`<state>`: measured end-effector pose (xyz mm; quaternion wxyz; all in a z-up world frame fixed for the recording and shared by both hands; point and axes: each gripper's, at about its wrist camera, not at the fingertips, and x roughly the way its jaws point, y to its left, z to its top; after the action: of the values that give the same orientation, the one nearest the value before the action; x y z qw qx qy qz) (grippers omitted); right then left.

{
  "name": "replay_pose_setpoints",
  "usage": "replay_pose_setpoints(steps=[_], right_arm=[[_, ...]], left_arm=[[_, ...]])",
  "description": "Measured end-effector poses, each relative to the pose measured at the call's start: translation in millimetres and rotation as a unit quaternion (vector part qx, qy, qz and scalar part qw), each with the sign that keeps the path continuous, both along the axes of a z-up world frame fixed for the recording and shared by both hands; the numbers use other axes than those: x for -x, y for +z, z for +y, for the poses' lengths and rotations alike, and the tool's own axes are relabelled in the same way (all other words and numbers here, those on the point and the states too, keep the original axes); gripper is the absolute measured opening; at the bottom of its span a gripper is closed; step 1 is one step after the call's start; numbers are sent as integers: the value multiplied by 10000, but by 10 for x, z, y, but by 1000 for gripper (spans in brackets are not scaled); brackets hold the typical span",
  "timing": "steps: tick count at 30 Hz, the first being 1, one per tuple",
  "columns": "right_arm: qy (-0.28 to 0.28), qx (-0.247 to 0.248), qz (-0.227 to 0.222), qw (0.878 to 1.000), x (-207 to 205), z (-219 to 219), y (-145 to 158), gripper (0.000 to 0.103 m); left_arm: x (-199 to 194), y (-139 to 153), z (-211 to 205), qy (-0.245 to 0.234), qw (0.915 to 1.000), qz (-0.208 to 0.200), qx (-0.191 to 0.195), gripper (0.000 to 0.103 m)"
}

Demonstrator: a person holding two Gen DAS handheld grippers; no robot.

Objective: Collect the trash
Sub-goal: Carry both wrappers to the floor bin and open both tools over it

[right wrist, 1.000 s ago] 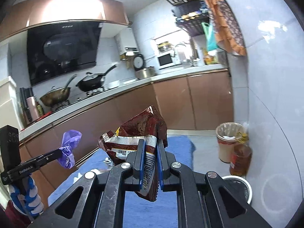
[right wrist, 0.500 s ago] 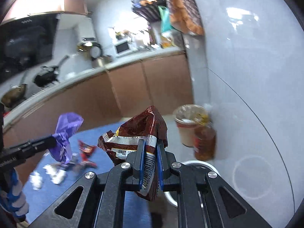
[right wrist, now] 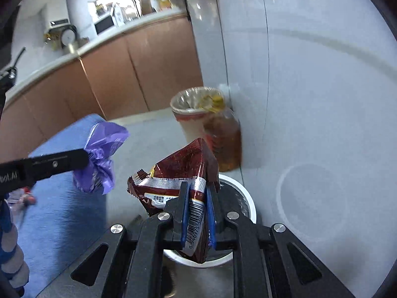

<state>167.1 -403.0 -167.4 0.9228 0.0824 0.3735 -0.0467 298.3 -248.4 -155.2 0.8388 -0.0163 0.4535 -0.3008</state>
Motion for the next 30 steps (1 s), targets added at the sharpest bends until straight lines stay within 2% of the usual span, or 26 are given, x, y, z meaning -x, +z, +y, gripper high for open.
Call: replay_pose_setpoints(steps=[5,11,17,19,25,30], right_arm=[[-105,57,327,9994,-257,-84,-324,15],[-232,49,576,9981,-463,-183,-563,19],[-310,72,743,9967,-560,-247,-725,35],[-334,76,765,9965,-546,-247,-742,41],[-393,49,706,9967,-500,-222,-655,46],[-268,136,442,9986,-431,-70,-379,51]], left_arm=[[-279,-267,-138,42,9995,306,8,19],[-464,-525,-237,51,9976,688,90,22],[-524,-610,-250,67,9962,845,173,35],[-514,-594,-232,75,9962,842,215,36],[-374,-372,-126,74,9976,591,341,36],[-180,-52,49,103,9986,261,458,36]])
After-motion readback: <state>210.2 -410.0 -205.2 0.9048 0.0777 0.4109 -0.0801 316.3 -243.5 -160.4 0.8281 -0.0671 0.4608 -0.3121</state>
